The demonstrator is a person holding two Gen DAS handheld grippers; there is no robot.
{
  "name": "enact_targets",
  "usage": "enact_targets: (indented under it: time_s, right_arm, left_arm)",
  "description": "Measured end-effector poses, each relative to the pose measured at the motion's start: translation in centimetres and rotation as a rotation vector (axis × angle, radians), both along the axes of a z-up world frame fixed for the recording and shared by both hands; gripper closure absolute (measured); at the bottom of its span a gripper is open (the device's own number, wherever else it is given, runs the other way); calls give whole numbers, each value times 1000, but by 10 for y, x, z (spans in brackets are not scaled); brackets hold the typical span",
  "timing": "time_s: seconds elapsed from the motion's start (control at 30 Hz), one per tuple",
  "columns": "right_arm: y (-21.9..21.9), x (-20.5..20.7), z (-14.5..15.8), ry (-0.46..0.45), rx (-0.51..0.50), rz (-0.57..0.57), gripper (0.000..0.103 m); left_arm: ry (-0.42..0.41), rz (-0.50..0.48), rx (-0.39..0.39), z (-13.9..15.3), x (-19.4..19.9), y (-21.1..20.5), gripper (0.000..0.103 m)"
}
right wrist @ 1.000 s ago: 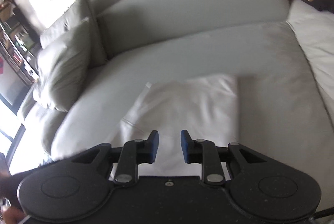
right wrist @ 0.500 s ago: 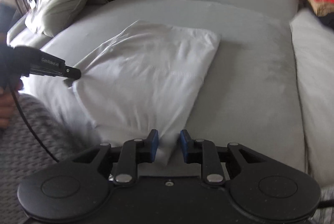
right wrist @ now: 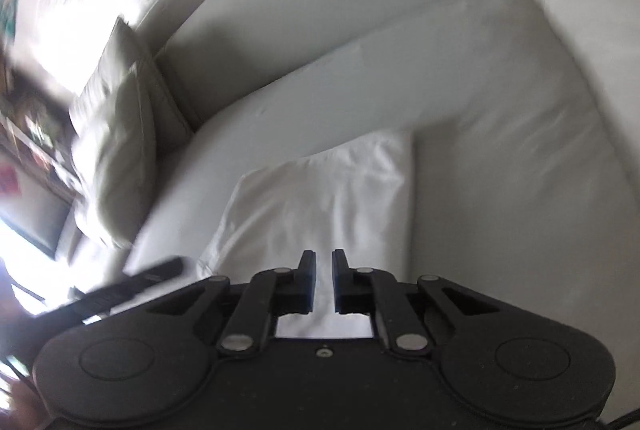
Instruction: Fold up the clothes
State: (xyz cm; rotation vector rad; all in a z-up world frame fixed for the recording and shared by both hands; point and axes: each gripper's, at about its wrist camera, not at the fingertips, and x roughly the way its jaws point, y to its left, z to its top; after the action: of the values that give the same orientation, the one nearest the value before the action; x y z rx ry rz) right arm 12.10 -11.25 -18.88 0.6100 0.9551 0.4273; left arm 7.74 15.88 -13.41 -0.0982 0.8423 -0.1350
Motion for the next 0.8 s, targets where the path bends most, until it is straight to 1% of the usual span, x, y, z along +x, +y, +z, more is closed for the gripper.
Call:
enact_targets:
  time_s: [0.07, 0.1, 0.17, 0.2, 0.23, 0.27, 0.3, 0.33, 0.37, 0.4, 0.43, 0.47, 0.5, 0.53, 0.63, 0.7, 0.8]
  right_arm:
    - [6, 19, -23, 74, 134, 25, 93]
    - [7, 27, -36, 115, 180, 24, 93]
    - [7, 42, -59, 180, 256, 4, 94]
    - [0, 45, -64, 169, 257, -52, 103]
    - [-8, 48, -68, 157, 257, -108, 103]
    - [-15, 50, -72, 145, 257, -164, 103]
    - [-23, 53, -77, 133, 256, -220, 103]
    - [-30, 56, -81, 121, 256, -276, 103]
    - [-38, 58, -84, 111, 256, -321, 103]
    - [-45, 58, -83, 107, 254, -343, 103]
    - [-50, 57, -81, 110, 249, -361, 101]
    - [-55, 57, -79, 114, 243, -378, 101]
    - [-59, 57, -77, 113, 243, -389, 96]
    - [-58, 57, -74, 106, 255, -387, 95]
    - [-57, 58, -65, 82, 290, -380, 95]
    - [-55, 60, -59, 67, 313, -368, 95]
    - [-31, 71, -53, 52, 339, -278, 95]
  left_arm:
    - [22, -38, 2, -17, 20, -10, 94]
    - [37, -25, 5, -27, 28, -9, 94]
    - [70, 50, -6, -45, 42, 2, 96]
    - [79, 107, -42, -50, 46, 14, 94]
    - [85, 161, -93, -53, 47, 27, 92]
    - [91, 217, -144, -54, 46, 39, 92]
    - [93, 279, -153, -53, 45, 48, 93]
    - [86, 336, -102, -49, 42, 52, 95]
    - [75, 367, -53, -45, 40, 57, 100]
    - [65, 376, -38, -41, 37, 62, 100]
    - [62, 375, -49, -37, 33, 67, 100]
    - [56, 368, -67, -33, 31, 71, 100]
    - [42, 353, -75, -28, 28, 71, 100]
    - [23, 320, -76, -23, 28, 67, 100]
    - [-34, 178, -82, -8, 33, 44, 99]
    - [-57, 57, -80, -3, 40, 19, 99]
    - [-54, -111, -60, -8, 58, -20, 95]
